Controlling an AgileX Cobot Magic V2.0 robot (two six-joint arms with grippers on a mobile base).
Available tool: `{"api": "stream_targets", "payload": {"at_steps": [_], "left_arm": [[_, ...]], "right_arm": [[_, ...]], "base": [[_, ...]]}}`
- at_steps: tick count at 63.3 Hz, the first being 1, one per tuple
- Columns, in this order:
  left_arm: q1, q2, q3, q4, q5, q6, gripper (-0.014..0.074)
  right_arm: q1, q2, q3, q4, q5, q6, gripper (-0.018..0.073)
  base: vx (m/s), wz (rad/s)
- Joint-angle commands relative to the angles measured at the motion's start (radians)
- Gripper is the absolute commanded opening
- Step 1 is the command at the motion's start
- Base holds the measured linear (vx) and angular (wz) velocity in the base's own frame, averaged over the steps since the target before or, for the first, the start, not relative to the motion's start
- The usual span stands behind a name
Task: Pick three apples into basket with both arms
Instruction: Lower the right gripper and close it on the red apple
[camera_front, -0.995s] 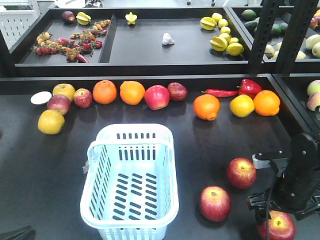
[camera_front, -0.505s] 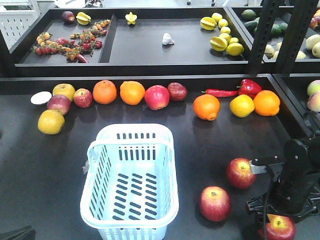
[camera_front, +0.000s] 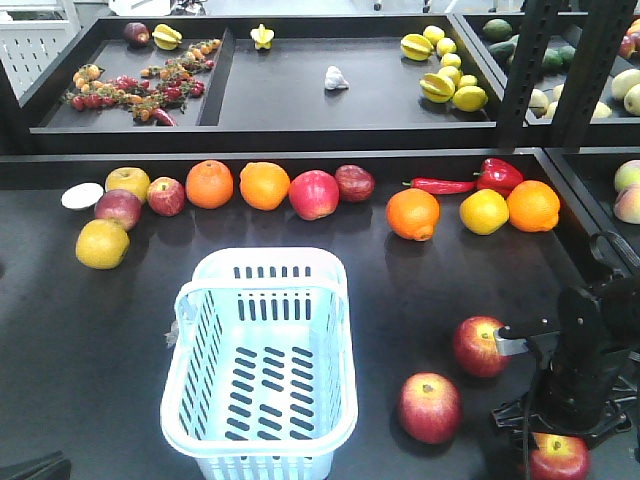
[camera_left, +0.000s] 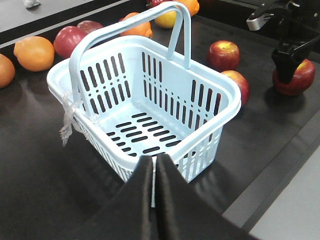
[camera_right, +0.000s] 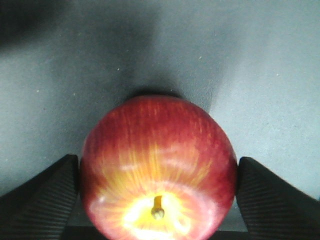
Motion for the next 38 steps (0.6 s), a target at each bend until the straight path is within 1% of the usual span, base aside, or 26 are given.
{"api": "stream_targets", "payload": {"at_steps": [1, 26, 33, 38], "left_arm": [[-0.002, 0.007, -0.029, -0.015, -0.068, -0.008, -0.0006], [-0.002, 0.007, -0.029, -0.015, -0.068, -0.008, -0.0006], [-0.002, 0.007, -0.029, -0.015, -0.068, -0.008, -0.0006], [-0.002, 0.007, -0.029, -0.015, -0.068, -0.008, -0.0006]], "right_arm": [[0.002, -0.006, -0.009, 0.007, -0.019, -0.004, 0.0594], [0.002, 0.019, -0.009, 0.013, -0.039, -0.005, 0.0591], [0.002, 0.026, -0.009, 0.013, -0.047, -0.005, 0.0563], [0.002, 0.026, -0.009, 0.013, -0.049, -0.005, 0.0522]], "base": [[0.00, 0.00], [0.00, 0.00], [0.00, 0.00], [0.00, 0.00]]}}
